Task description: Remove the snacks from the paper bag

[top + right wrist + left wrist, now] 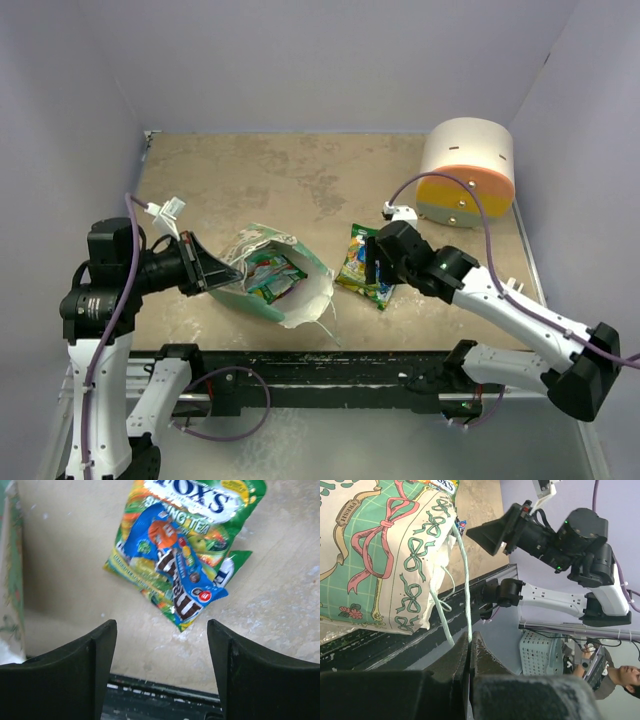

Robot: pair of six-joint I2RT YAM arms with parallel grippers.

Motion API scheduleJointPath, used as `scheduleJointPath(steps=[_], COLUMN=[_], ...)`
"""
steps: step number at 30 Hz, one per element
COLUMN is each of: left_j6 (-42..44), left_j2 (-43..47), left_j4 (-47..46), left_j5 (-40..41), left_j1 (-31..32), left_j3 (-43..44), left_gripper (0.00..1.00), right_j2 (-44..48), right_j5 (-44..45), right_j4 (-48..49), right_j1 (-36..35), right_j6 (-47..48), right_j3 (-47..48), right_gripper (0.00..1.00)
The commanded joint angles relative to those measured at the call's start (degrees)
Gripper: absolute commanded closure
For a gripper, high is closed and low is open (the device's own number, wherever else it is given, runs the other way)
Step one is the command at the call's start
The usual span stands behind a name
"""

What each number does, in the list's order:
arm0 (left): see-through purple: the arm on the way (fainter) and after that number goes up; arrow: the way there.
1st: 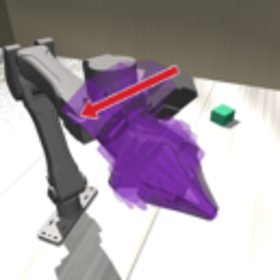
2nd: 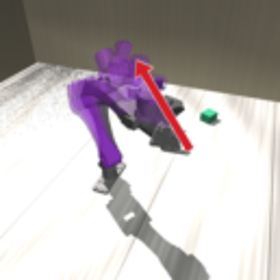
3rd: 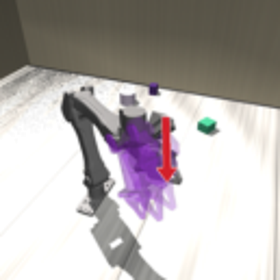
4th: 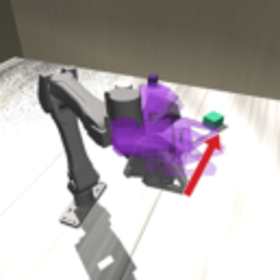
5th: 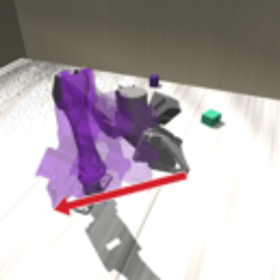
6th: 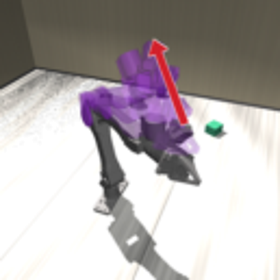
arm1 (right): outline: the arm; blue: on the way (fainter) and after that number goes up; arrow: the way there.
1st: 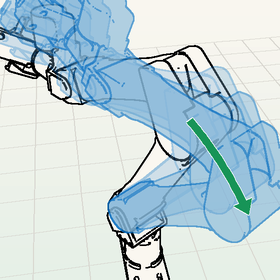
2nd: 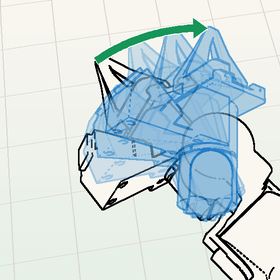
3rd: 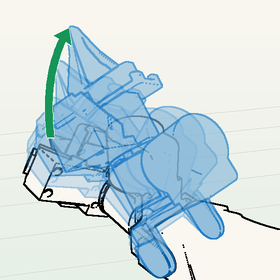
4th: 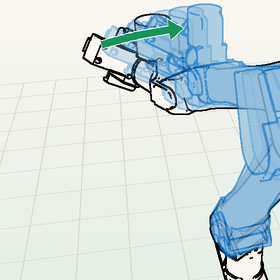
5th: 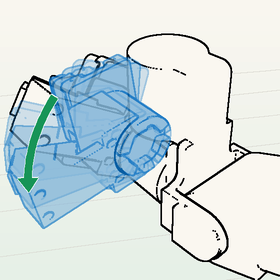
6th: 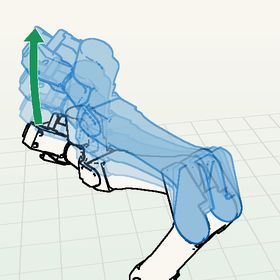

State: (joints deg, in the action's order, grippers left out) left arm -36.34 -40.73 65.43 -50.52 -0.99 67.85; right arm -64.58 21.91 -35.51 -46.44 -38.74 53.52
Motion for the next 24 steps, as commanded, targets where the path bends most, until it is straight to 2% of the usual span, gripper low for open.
scheduleJointPath(steps=[1, 5, 10, 17, 21, 24], left_j6=[1.35, 1.79, 0.73, -0.96, -0.81, -0.73], left_j2=[-1.32, -2.69, -3.45, -4.86, -5.61, -4.96], left_j4=[-1.79, -1.88, -2.36, -3.46, -4.48, -5.37], left_j5=[0.08, 1.10, 2.58, 1.49, 1.94, 2.71], left_j1=[0.10, 0.12, 0.12, 0.12, 0.12, 0.12], left_j3=[0.61, 1.58, 1.89, 1.81, 3.66, 3.87], left_gripper=[1.00, 1.00, 1.00, 1.00, 1.00, 1.00], right_j2=[4.28, 6.33, 3.25, -7.35, -11.38, -14.38], right_j5=[-12.21, -21.08, -21.67, -21.02, -24.77, -23.20], right_j4=[-1.79, 5.11, 13.81, 23.98, 35.79, 36.96], right_j1=[0.11, -0.24, -2.98, -11.55, -12.01, -12.01], right_j6=[5.03, 1.43, -7.14, -16.86, -24.12, -26.08], right_j3=[-0.03, -5.28, -8.60, -9.96, -14.00, -13.15], right_gripper=[0.25, 0.24, 0.24, 0.32, 0.35, 0.37])
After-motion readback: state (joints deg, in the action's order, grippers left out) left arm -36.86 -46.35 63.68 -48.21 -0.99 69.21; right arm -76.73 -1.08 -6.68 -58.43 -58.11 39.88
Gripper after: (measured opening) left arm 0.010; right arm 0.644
